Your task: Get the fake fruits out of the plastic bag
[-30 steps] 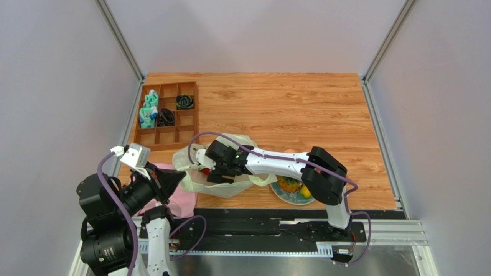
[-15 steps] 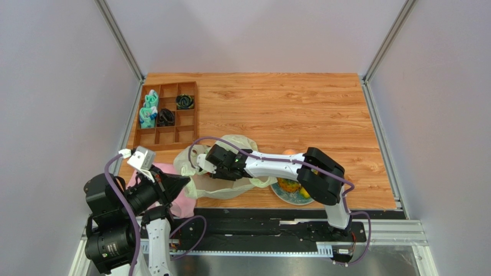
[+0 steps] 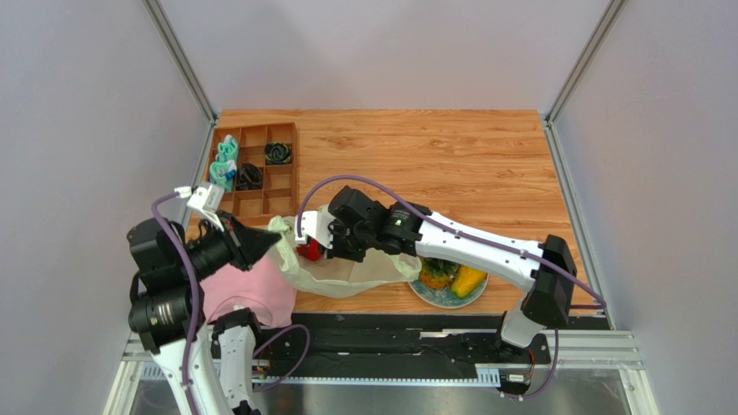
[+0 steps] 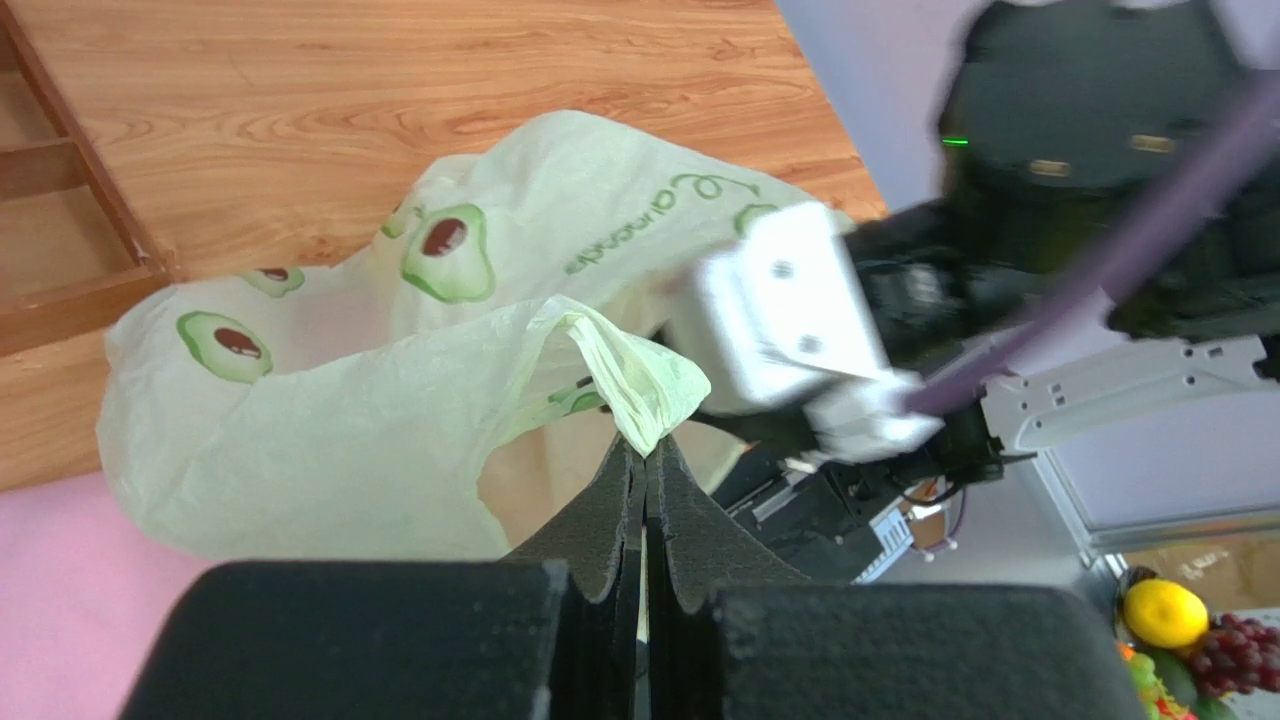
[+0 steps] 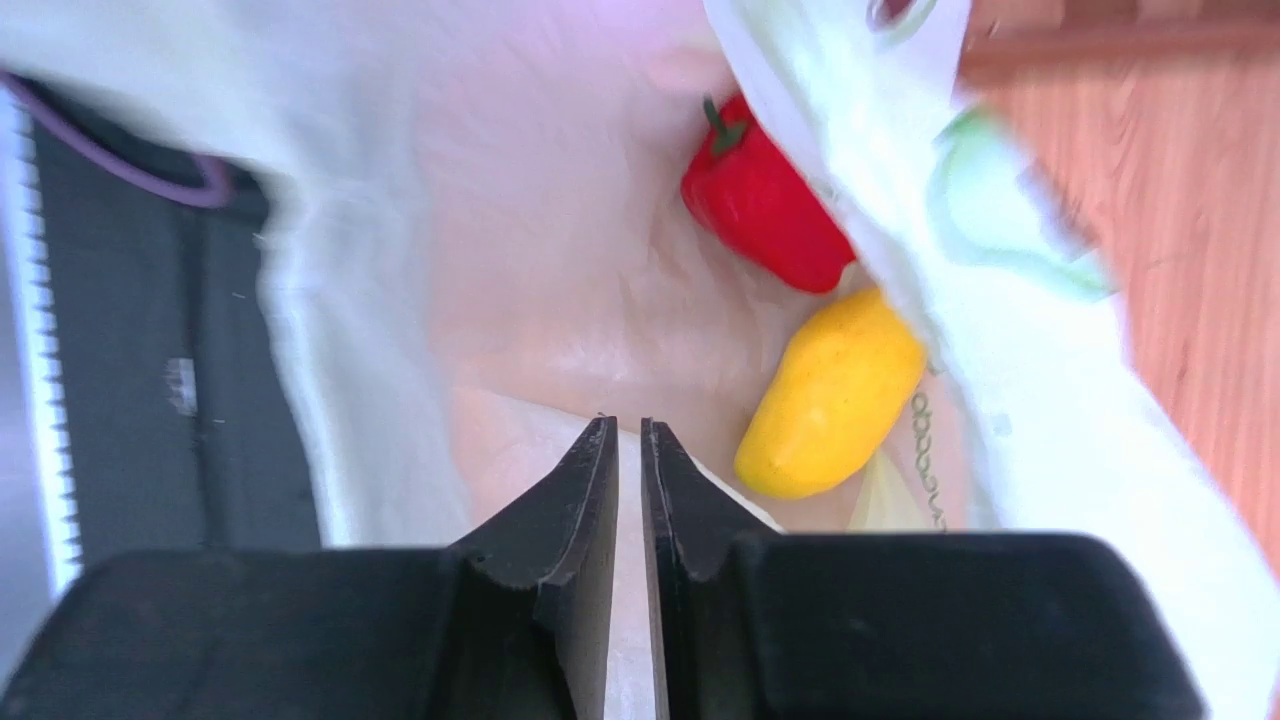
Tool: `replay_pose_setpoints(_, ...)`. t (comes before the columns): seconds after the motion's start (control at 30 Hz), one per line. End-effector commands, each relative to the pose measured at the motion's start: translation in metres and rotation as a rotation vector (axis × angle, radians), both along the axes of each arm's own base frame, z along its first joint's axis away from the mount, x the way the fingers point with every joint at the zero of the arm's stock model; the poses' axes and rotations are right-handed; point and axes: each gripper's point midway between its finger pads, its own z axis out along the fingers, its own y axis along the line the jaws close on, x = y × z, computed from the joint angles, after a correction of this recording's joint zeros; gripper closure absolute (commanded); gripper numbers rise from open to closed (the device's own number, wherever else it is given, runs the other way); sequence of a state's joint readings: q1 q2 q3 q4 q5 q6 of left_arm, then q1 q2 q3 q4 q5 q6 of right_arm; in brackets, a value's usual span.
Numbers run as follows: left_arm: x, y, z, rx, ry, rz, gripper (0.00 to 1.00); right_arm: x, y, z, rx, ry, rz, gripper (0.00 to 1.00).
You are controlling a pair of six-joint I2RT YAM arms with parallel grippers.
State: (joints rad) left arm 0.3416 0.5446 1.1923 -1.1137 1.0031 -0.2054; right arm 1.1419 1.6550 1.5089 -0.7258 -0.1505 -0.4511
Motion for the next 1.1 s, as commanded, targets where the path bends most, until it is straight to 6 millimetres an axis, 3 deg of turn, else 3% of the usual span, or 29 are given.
replay_pose_setpoints(0.0, 0.043, 0.013, 0.011, -0.021, 0.001, -0.014, 1.00, -0.012, 0.003, 0.048, 0.109, 0.032, 0.077, 0.84)
replay_pose_setpoints(0.13, 0.053, 0.017, 0.001, -0.057, 0.072, 0.007, 1.00, -0.004, 0.008, 0.041, 0.116, 0.019, 0.029, 0.79)
replay_pose_setpoints(0.3, 0.025, 0.008, 0.013, -0.043, 0.058, 0.016, 1.00, 0.025, 0.027, 0.006, 0.102, 0.045, -0.194, 0.76)
replay_pose_setpoints(0.33, 0.020, 0.010, 0.012, -0.021, 0.066, 0.036, 1.00, 0.034, 0.038, -0.015, 0.076, 0.058, -0.240, 0.76)
replay_pose_setpoints(0.37, 0.006, 0.007, 0.011, -0.007, 0.093, 0.048, 1.00, 0.039, 0.043, -0.023, 0.070, 0.071, -0.282, 0.76)
replay_pose_setpoints(0.4, 0.001, 0.009, 0.007, 0.023, 0.099, 0.061, 1.00, 0.043, 0.052, -0.022, 0.089, 0.080, -0.302, 0.76)
replay_pose_setpoints(0.43, -0.002, 0.014, -0.001, 0.046, 0.130, 0.096, 1.00, 0.042, 0.062, -0.040, 0.072, 0.122, -0.338, 0.75)
replay_pose_setpoints(0.47, -0.010, 0.013, -0.016, 0.041, 0.209, 0.103, 1.00, 0.042, 0.068, -0.042, 0.077, 0.137, -0.359, 0.72)
replay_pose_setpoints(0.5, -0.014, 0.015, -0.026, 0.051, 0.248, 0.113, 1.00, 0.048, 0.072, -0.044, 0.077, 0.123, -0.406, 0.58)
replay_pose_setpoints(0.53, -0.016, 0.017, -0.035, 0.054, 0.281, 0.129, 1.00, 0.048, 0.082, -0.039, 0.104, 0.136, -0.443, 0.48)
replay_pose_setpoints(0.57, -0.019, 0.022, -0.049, 0.073, 0.315, 0.164, 1.00, 0.050, 0.087, -0.047, 0.098, 0.146, -0.474, 0.39)
replay_pose_setpoints(0.6, -0.020, 0.023, -0.054, 0.077, 0.322, 0.178, 1.00, 0.056, 0.088, -0.046, 0.106, 0.124, -0.518, 0.24)
replay_pose_setpoints(0.7, -0.022, 0.028, -0.058, 0.111, 0.294, 0.212, 1.00, 0.070, 0.089, -0.045, 0.137, 0.087, -0.666, 0.00)
replay_pose_setpoints(0.87, -0.050, 0.001, -0.026, 0.109, 0.169, 0.053, 1.00, 0.084, 0.094, -0.056, 0.148, 0.072, -0.759, 0.00)
replay_pose_setpoints(1.07, -0.062, -0.004, -0.020, 0.140, 0.132, 0.025, 1.00, 0.090, 0.098, -0.097, 0.079, 0.062, -0.781, 0.00)
